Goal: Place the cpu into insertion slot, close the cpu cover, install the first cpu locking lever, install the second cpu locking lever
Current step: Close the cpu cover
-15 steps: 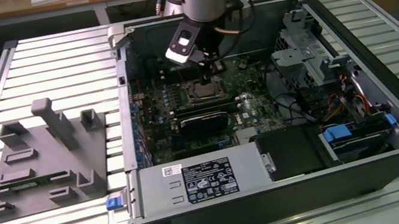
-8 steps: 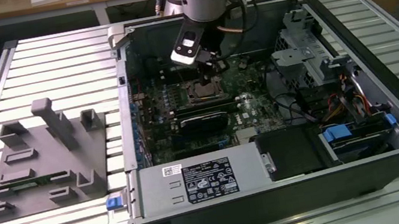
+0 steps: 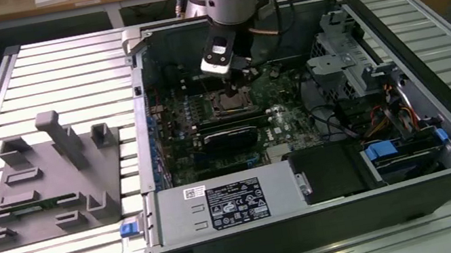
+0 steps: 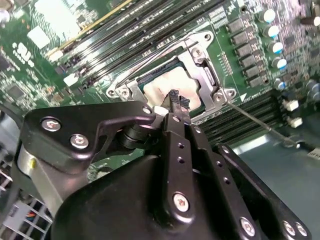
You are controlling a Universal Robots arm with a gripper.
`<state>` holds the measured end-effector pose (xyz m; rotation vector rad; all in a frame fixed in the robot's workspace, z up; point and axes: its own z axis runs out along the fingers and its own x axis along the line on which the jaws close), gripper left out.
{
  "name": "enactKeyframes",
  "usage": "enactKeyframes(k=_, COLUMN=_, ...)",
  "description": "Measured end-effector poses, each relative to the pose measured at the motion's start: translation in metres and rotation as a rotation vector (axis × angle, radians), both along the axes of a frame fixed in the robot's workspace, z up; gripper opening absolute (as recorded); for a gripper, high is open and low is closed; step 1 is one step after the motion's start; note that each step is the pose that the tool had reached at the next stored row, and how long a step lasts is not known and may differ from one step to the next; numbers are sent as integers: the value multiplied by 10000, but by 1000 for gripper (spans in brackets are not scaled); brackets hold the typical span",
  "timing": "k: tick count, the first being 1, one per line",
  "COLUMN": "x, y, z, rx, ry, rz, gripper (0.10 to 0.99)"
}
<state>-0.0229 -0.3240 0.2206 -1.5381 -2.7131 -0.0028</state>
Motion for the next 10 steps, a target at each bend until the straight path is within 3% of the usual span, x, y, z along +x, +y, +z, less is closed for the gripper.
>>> enactKeyframes(k=10, x=0, y=0, z=-3, rx=0, ry=0, rz=1807, gripper=106)
